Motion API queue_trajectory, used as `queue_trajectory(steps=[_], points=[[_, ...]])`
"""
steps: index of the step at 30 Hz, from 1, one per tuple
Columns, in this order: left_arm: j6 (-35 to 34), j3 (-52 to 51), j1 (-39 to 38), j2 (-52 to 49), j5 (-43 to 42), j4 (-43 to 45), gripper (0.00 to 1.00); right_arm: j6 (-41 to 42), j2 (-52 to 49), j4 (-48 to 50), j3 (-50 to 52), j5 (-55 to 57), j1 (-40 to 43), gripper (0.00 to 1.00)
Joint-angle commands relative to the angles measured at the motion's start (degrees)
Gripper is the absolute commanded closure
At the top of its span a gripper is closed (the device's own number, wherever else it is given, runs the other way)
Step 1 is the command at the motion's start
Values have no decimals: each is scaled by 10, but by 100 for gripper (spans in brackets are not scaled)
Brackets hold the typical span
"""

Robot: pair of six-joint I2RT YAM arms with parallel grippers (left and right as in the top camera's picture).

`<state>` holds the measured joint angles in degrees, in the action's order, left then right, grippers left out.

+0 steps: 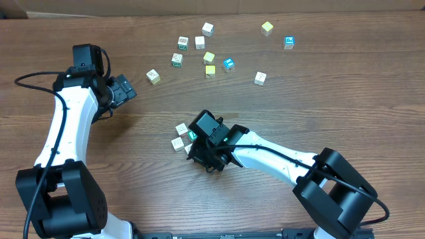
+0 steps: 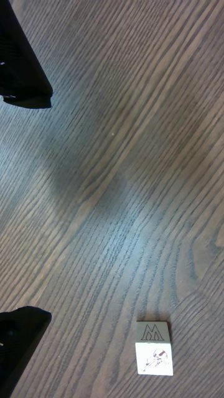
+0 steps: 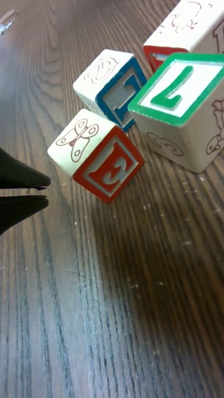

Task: Form a circle

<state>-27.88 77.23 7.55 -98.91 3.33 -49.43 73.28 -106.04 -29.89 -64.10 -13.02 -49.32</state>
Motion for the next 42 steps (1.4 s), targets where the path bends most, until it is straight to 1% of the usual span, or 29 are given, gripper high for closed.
queue_trajectory(steps=[1, 4, 14, 18, 24, 27, 31, 36, 42], points=[[5, 9, -1, -4, 7, 2, 0, 9, -8, 10, 5, 17, -5, 96], [5, 9, -1, -4, 7, 2, 0, 9, -8, 13, 5, 35, -5, 96], [5, 9, -1, -4, 7, 2, 0, 9, -19, 25, 11, 40, -5, 96], [5, 9, -1, -4, 7, 2, 1, 9, -34, 31, 11, 21, -5, 96], [5, 9, -1, -4, 7, 2, 0, 9, -34, 41, 11, 13, -4, 96], [5, 9, -1, -4, 7, 2, 1, 5, -33, 42, 9, -9, -4, 96], [5, 9, -1, -4, 7, 2, 0, -40, -20, 34, -8, -27, -4, 96], [5, 9, -1, -4, 7, 2, 0, -60, 12, 12, -21, 9, -19, 96], [5, 9, -1, -4, 7, 2, 0, -179, 16, 62, -34, 3, -35, 96]])
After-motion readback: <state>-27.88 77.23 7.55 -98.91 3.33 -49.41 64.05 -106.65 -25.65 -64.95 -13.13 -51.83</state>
